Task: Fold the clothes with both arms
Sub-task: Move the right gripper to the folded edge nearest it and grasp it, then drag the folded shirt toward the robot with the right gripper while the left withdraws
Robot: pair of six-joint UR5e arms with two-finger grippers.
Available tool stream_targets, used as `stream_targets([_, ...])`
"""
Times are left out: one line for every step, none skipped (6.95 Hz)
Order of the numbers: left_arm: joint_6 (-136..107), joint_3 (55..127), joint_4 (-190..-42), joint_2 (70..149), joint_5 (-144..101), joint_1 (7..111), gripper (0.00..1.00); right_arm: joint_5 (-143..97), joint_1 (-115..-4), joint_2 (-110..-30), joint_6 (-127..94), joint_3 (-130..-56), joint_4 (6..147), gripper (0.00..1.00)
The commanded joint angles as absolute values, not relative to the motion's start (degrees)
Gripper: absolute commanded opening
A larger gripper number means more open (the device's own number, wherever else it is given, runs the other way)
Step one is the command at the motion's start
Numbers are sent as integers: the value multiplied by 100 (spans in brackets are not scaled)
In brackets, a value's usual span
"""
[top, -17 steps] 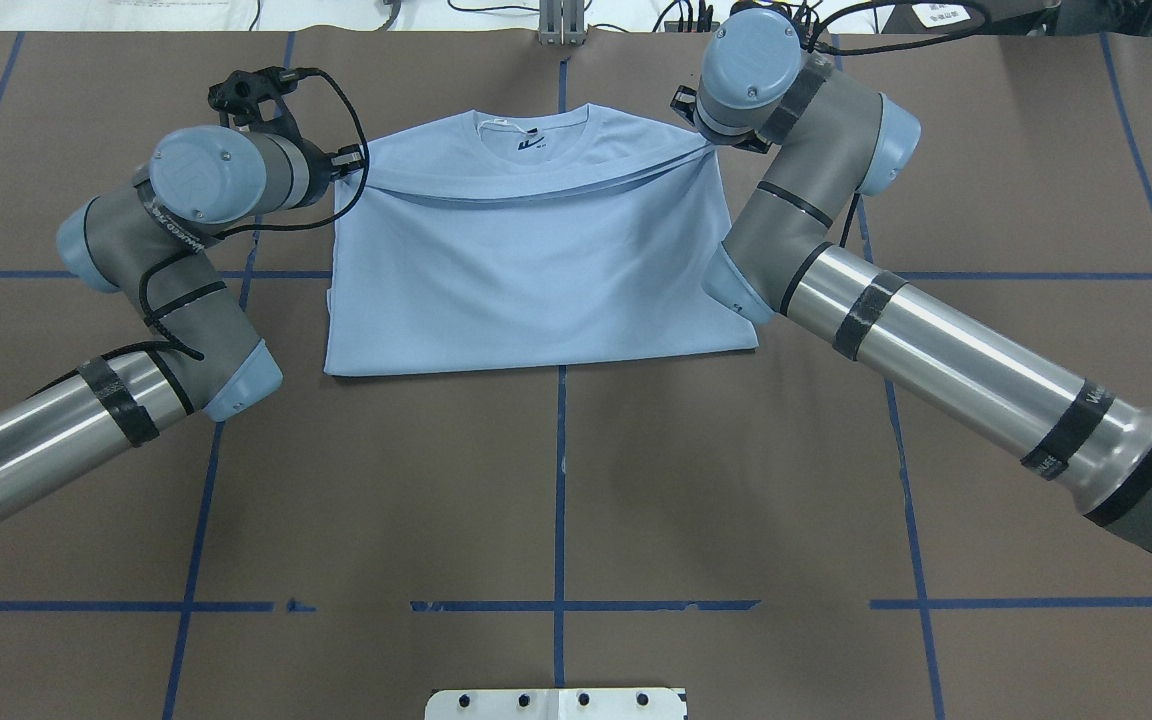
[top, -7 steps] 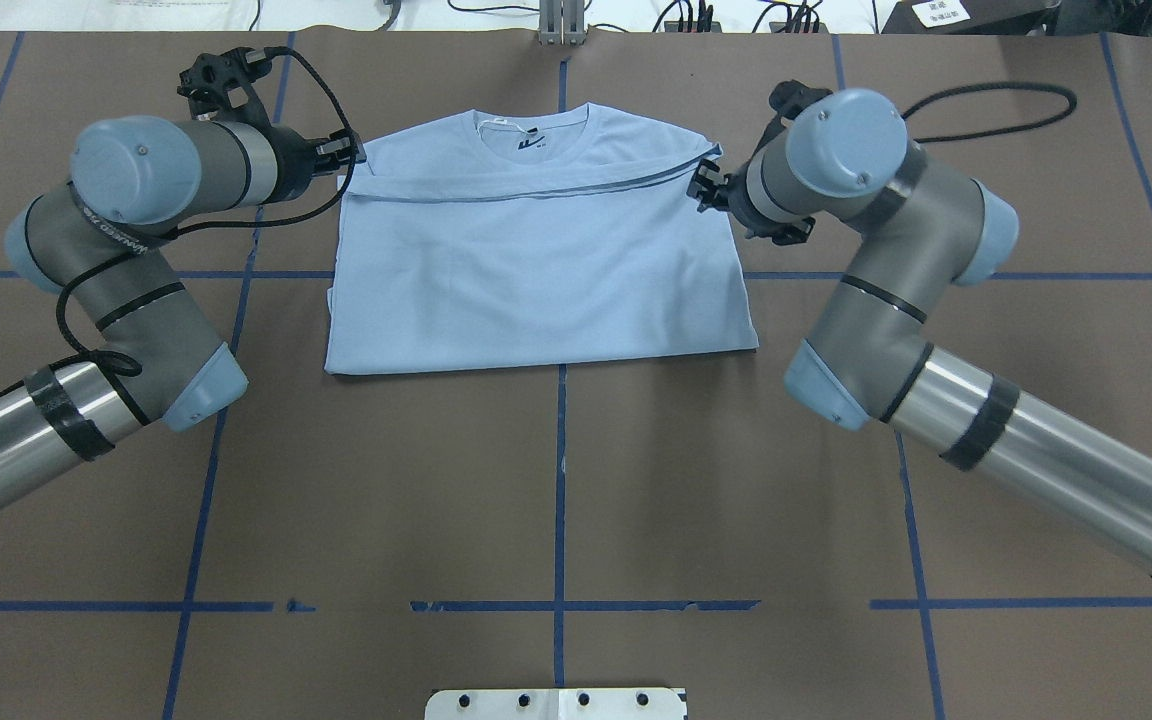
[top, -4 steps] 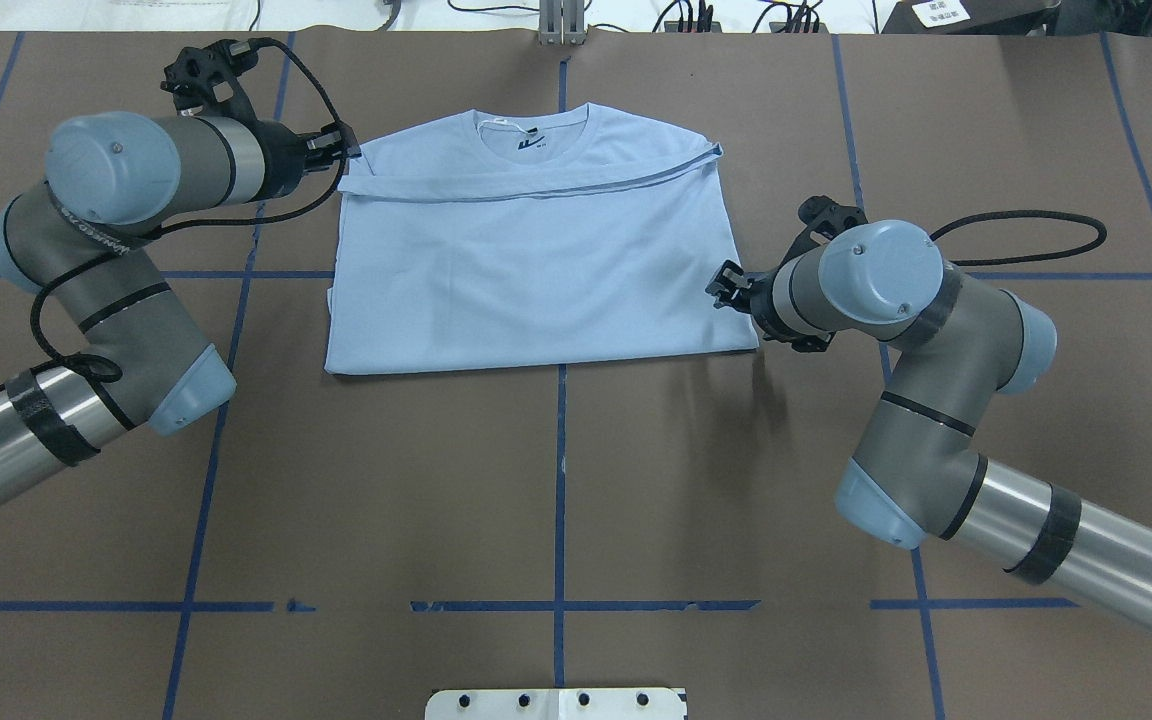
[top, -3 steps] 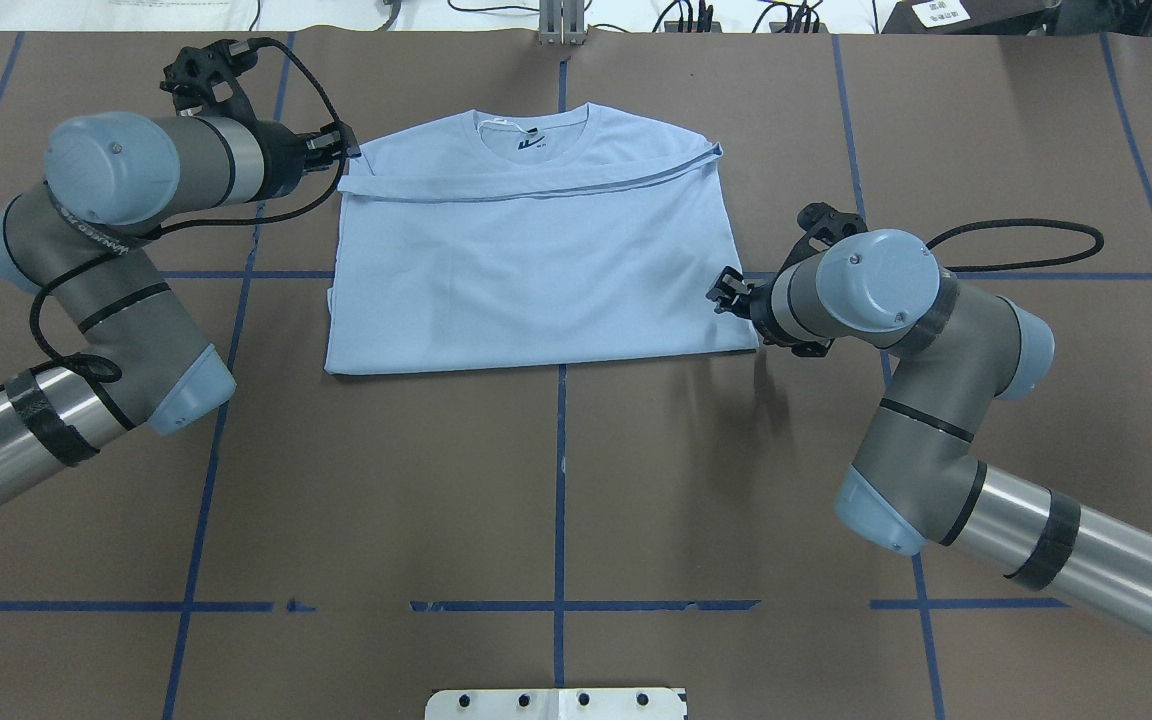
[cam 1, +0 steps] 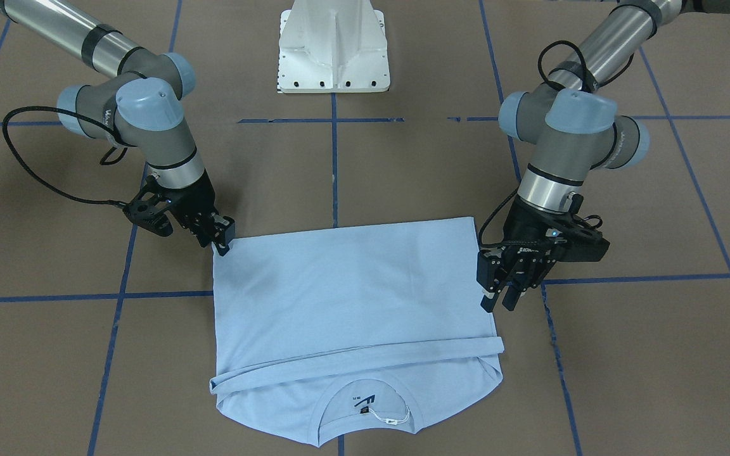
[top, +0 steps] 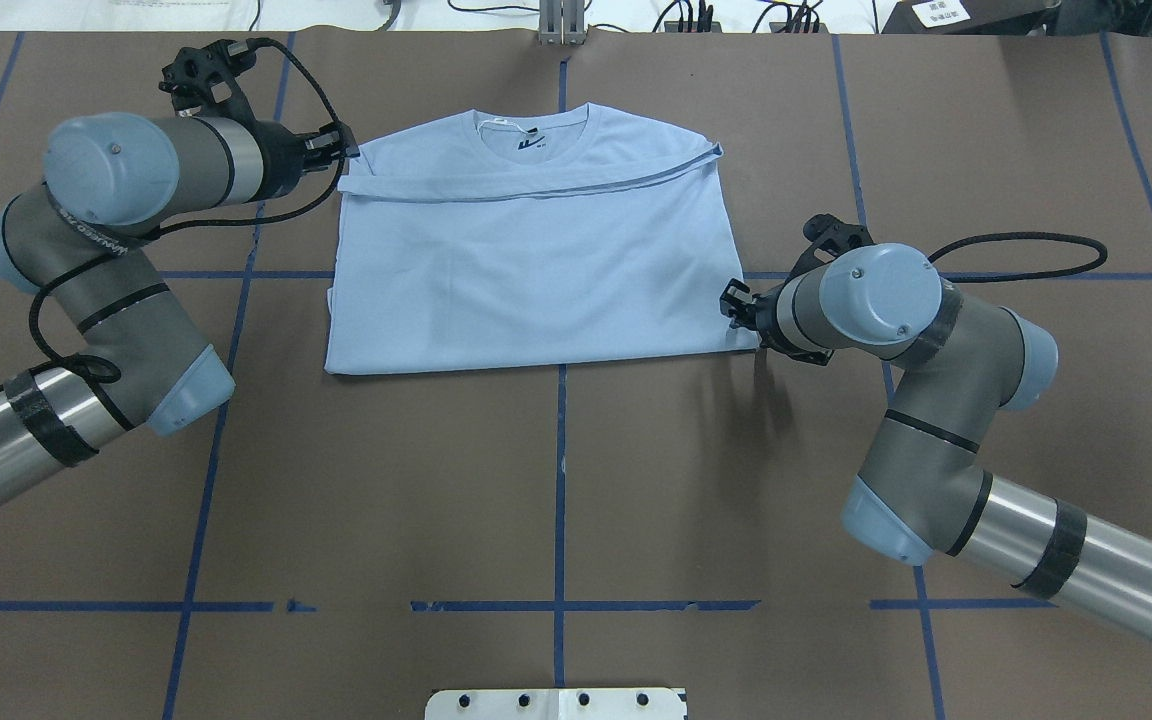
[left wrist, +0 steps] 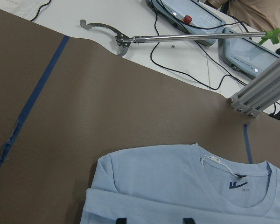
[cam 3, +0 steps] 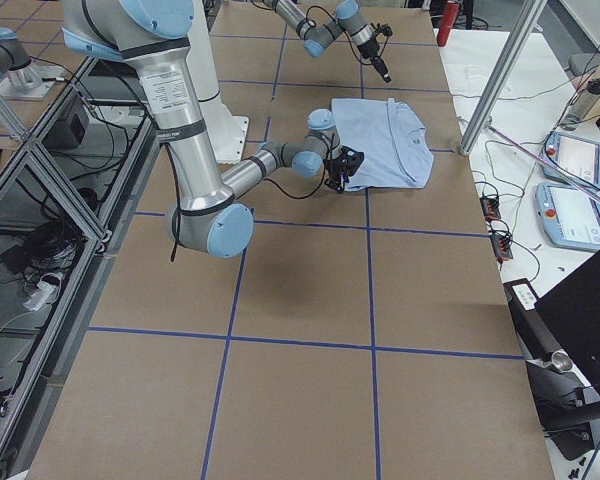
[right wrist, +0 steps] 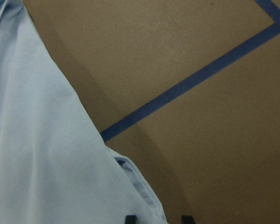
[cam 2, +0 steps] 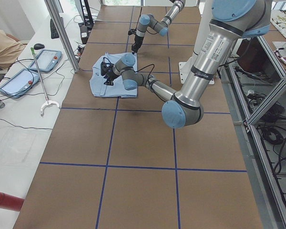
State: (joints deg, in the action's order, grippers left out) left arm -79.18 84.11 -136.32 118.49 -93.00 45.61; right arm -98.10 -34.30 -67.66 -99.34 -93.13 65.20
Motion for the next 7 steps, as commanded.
stream_targets([-7928, 8411, -13632, 11839, -9299, 4562, 50, -9817, -3428, -6759, -9940, -9334, 6521, 0])
stream_targets([-7928, 8411, -13623, 11839, -9299, 4562, 50, -9817, -3428, -6750, -9940, -9360, 6521, 0])
stream_targets([-8050, 8420, -13623, 11848, -9316, 4562, 50, -9861, -3436, -6881, -9949, -9691, 6539, 0])
stream_targets([-8051, 8429, -13623, 11848, -9343, 4553, 50, -9905, -3306, -7552, -10028, -10530, 6539, 0])
stream_targets([-8059, 8490, -13623, 11848, -9351, 4561, 50, -9914, -2983, -8316, -10176, -11565, 6696, 0])
stream_targets([-8173, 8638, -13614, 11839, -9369, 4553, 50, -9897, -2449, -8784, -10743, -12463, 7219, 0])
stream_targets([-8200, 8727, -13614, 11761, -9508, 4535, 50, -9914, -1895, -9067, -11175, -13142, 7921, 0])
